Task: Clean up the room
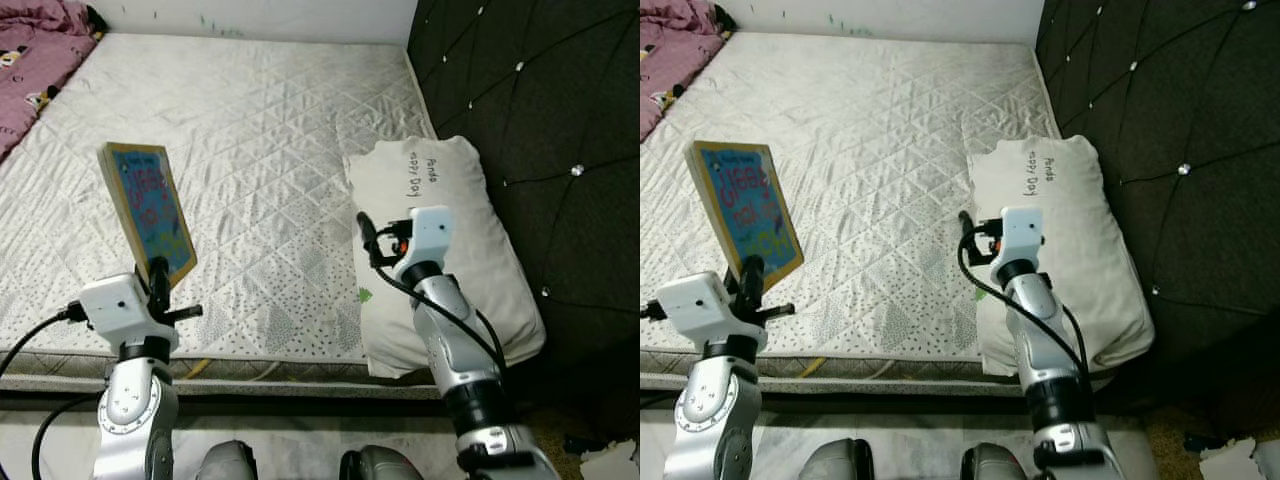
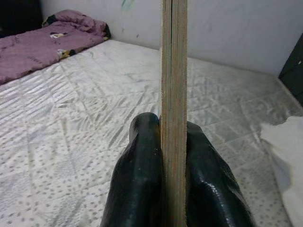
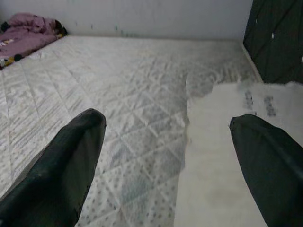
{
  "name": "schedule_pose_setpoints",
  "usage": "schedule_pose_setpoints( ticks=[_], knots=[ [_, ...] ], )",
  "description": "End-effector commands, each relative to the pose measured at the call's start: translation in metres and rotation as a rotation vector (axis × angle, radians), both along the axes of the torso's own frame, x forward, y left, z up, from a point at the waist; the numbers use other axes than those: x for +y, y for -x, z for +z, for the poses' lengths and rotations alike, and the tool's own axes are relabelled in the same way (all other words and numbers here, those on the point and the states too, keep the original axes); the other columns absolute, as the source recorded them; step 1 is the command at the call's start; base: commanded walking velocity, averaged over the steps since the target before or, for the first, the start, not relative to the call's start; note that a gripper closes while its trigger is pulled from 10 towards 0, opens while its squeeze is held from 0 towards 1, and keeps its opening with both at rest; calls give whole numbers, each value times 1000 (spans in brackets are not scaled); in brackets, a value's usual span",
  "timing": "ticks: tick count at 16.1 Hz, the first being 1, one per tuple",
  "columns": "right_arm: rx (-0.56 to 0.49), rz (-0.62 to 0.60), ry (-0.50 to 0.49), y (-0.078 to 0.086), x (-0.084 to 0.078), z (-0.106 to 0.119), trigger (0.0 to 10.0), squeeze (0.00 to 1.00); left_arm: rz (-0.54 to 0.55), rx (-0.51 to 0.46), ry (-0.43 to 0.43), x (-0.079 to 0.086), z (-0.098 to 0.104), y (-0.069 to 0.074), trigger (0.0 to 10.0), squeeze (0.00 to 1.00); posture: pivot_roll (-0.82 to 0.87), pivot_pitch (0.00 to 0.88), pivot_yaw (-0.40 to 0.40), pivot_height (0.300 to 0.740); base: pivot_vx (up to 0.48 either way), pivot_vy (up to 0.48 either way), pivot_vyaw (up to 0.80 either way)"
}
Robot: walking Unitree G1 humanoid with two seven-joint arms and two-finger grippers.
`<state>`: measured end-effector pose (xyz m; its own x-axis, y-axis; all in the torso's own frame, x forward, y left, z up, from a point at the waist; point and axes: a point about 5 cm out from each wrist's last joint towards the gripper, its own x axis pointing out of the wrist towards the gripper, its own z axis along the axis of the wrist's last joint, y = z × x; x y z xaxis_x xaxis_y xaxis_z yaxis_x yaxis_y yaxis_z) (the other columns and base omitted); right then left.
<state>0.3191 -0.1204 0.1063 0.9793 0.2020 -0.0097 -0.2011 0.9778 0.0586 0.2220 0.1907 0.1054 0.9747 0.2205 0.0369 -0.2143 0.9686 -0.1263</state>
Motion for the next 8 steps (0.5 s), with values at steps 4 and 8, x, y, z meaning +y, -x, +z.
schedule_pose_setpoints(
  ticks=[4,8],
  knots=[
    [-14,-36,-70,8,-11,4,10000,0,-9,-58,-87,0,17,8,10000,0,-12,146,-2,740,0,0,0],
    [9,-39,-20,34,-40,3,10000,0,13,-4,-92,5,8,34,10000,0,-21,153,-9,740,0,0,0]
  ],
)
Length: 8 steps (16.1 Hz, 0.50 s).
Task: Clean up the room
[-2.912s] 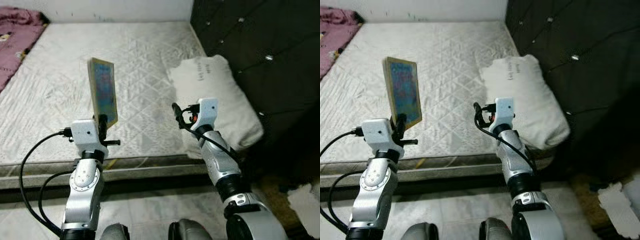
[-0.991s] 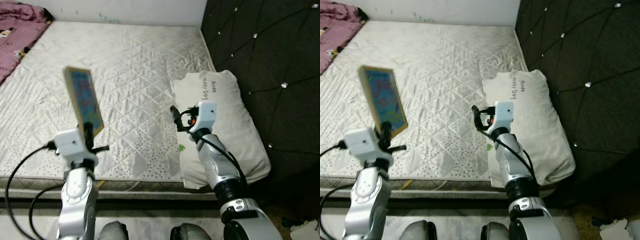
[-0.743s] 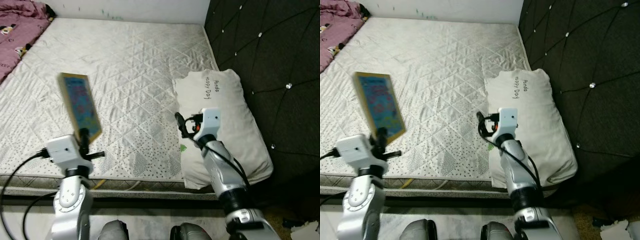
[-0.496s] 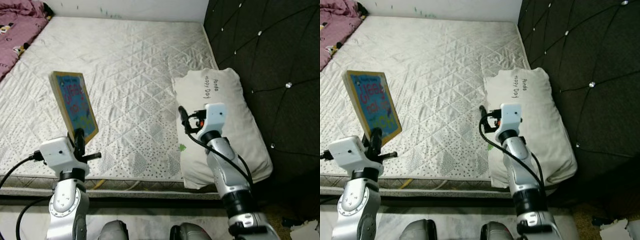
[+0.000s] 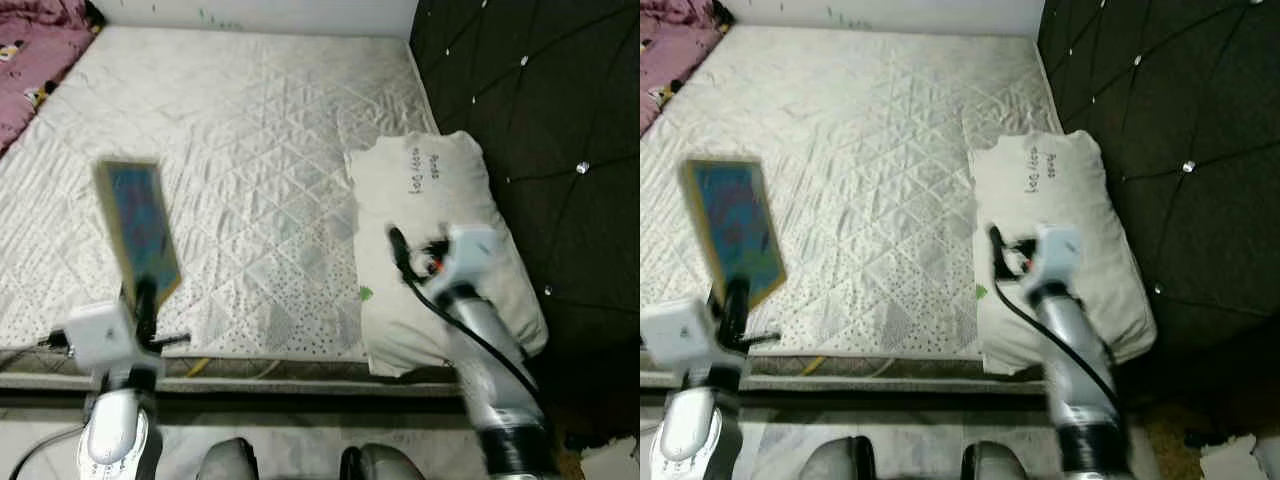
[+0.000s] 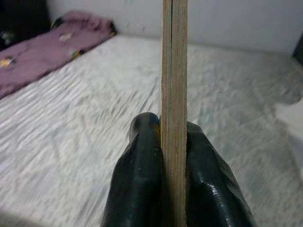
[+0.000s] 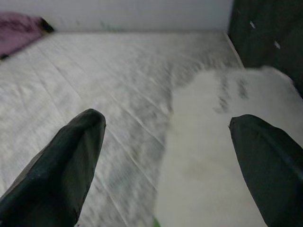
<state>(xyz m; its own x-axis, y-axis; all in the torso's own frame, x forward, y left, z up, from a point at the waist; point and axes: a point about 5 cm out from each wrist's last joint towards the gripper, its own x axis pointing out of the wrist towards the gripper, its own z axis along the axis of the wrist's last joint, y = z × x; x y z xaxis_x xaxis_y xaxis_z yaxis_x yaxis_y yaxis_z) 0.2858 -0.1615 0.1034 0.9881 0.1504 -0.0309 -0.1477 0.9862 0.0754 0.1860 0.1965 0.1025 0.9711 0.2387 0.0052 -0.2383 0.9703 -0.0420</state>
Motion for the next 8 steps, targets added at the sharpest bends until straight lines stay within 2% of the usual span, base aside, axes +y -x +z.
schedule_pose_setpoints(
  ticks=[1,3,6,8],
  knots=[
    [-4,15,-5,3,0,5,10000,0,-20,-51,-21,-5,11,-3,10000,0,-29,154,-15,740,0,0,0],
    [9,28,-2,2,3,6,10000,0,-32,-55,-14,-8,13,-7,10000,0,-29,150,-18,740,0,0,0],
    [14,50,-14,0,10,8,10000,0,-54,-68,-33,-11,16,-11,10000,0,-20,148,-20,740,0,0,-733],
    [16,53,-15,-3,12,9,10000,0,-53,-58,-30,-11,15,-11,10000,0,-17,149,-20,740,0,0,0]
  ],
)
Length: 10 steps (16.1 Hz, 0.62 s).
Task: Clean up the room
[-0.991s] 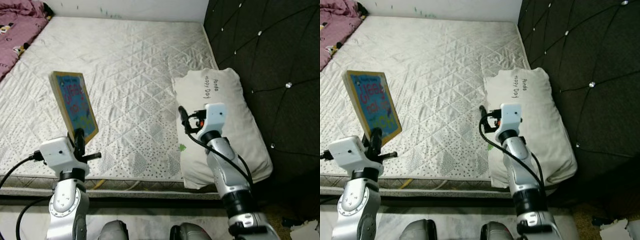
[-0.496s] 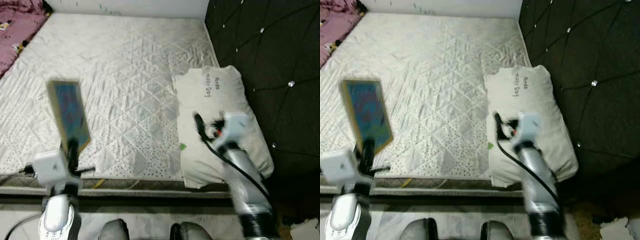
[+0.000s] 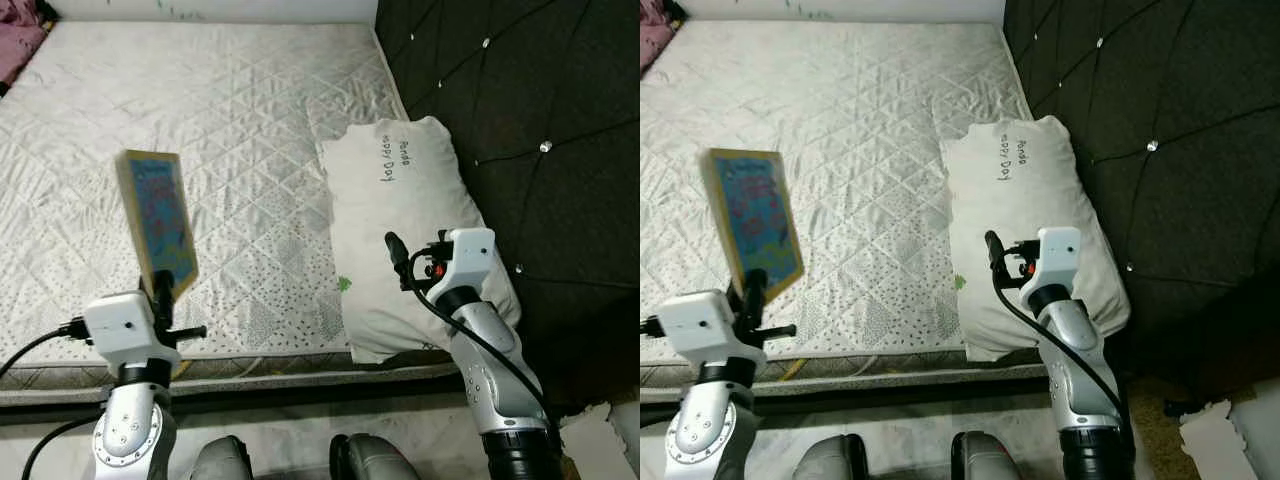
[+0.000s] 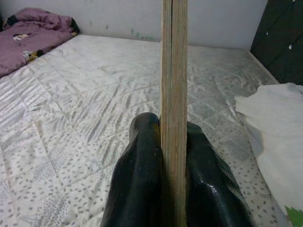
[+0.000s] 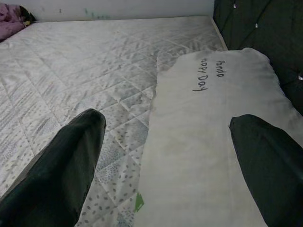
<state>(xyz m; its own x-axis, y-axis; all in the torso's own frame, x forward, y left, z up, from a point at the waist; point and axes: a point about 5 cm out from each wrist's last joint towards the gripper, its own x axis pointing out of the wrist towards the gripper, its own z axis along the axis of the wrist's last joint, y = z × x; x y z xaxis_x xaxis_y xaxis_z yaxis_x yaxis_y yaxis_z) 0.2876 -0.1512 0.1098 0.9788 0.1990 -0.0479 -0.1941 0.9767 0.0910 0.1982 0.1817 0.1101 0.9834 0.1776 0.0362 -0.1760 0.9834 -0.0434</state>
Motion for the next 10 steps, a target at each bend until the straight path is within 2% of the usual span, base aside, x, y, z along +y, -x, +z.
schedule_pose_setpoints(
  ticks=[1,10],
  knots=[
    [-3,4,-6,-1,3,3,10000,0,8,-28,-26,3,7,1,10000,0,-17,149,-20,740,0,0,0],
    [-3,37,-46,-4,12,6,10000,0,6,-28,-30,3,9,-3,10000,0,-16,156,-19,740,0,0,0]
  ],
)
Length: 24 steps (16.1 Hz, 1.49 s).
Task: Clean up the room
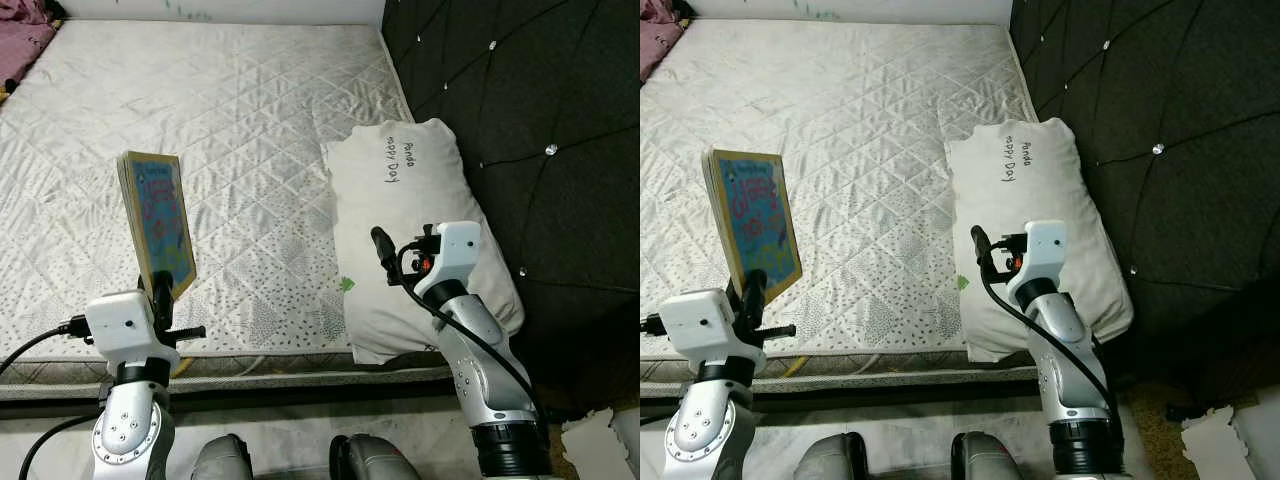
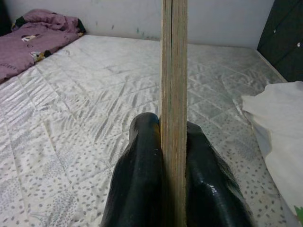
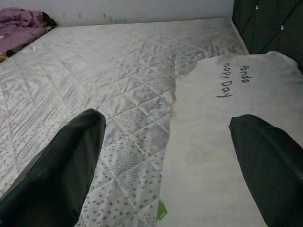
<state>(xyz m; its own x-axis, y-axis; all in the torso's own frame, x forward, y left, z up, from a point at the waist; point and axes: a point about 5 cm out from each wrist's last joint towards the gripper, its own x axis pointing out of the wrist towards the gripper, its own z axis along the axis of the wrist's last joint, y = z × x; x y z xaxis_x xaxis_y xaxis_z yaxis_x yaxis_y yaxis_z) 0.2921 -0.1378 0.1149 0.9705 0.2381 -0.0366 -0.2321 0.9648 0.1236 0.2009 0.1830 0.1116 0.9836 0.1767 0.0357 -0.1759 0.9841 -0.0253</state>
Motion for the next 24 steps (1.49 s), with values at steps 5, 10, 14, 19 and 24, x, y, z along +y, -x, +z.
schedule_pose_setpoints(
  ticks=[5,10,14,19,24],
  knots=[
    [11,12,-18,1,2,0,10000,0,6,-25,5,1,6,-4,10000,0,-21,159,-16,711,0,0,0],
    [19,7,-21,0,0,-1,10000,0,10,-21,17,1,6,-5,10000,0,-26,168,-22,666,0,0,0],
    [26,21,-13,-1,2,-1,10000,0,16,-22,25,0,7,-6,10000,0,-29,174,-28,666,0,0,0],
    [24,46,-2,-3,5,0,10000,0,34,-30,30,2,9,-8,10000,0,-28,182,-43,656,0,0,0],
    [29,60,-8,-5,8,-2,10000,0,40,-29,22,2,9,-9,10000,0,-24,169,-40,631,0,0,0]
  ],
)
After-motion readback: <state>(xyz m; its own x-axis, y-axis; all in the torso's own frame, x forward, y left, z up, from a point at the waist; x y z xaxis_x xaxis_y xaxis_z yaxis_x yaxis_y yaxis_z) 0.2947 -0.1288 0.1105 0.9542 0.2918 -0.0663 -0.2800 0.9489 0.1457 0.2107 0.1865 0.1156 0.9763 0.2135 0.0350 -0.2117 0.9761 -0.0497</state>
